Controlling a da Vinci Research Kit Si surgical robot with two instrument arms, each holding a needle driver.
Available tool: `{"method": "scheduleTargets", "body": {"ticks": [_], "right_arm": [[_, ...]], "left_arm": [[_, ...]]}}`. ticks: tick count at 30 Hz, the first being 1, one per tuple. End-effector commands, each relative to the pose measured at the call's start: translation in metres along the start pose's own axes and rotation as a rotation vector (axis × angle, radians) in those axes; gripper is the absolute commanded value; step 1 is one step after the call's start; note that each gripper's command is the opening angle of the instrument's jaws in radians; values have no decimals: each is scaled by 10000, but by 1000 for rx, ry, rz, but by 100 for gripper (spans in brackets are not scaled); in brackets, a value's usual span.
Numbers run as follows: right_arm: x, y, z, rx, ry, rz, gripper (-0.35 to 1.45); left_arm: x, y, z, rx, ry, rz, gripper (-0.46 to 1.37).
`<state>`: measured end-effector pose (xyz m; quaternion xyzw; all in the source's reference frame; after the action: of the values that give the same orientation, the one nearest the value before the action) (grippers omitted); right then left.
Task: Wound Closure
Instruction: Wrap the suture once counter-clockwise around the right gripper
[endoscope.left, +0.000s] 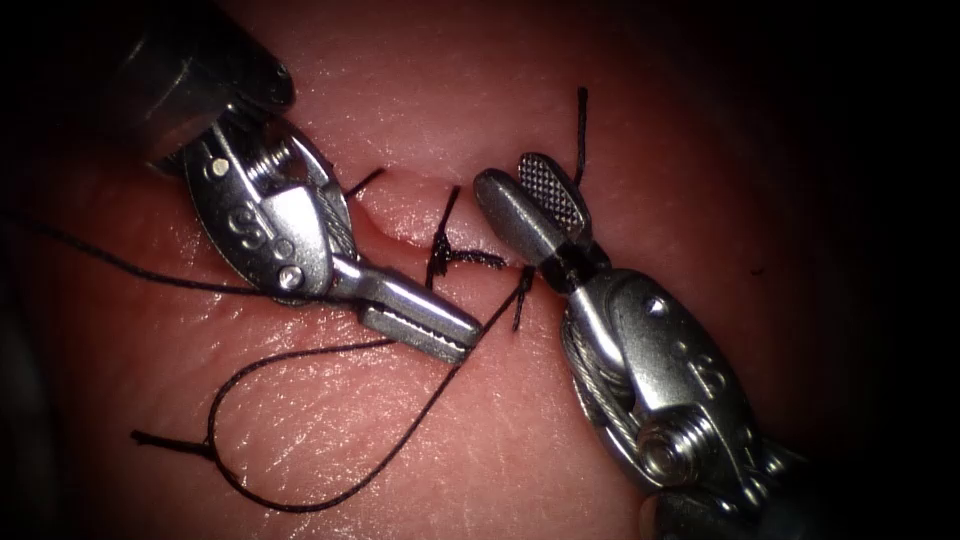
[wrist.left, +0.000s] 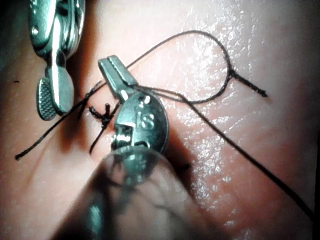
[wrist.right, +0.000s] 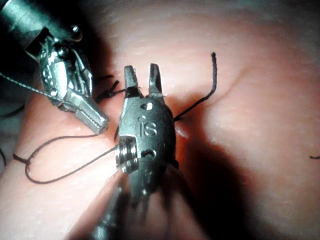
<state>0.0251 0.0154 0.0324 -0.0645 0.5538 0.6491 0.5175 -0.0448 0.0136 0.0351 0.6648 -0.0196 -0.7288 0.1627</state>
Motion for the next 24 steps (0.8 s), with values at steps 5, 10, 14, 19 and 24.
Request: {"method": "scheduleTargets", "body": {"ticks": [5,10,14,19,24], "right_arm": [[1,1,2,-3,-2,0,21],[3,4,6,-6,-4,-1,21],[3,8,10,-7,-3,-3,13],[-3,6,12,-5,-8,-7,-13],[-14,2,18,16,-28,-20,-24]], "left_arm": [[5,-5,-1,3,10,-6,-35],[13,-8,-3,6,17,-5,-35],[25,-14,-5,6,24,-3,-35],[44,-29,-9,16,43,-9,-35],[58,-45,-7,19,58,-8,-35]]}}
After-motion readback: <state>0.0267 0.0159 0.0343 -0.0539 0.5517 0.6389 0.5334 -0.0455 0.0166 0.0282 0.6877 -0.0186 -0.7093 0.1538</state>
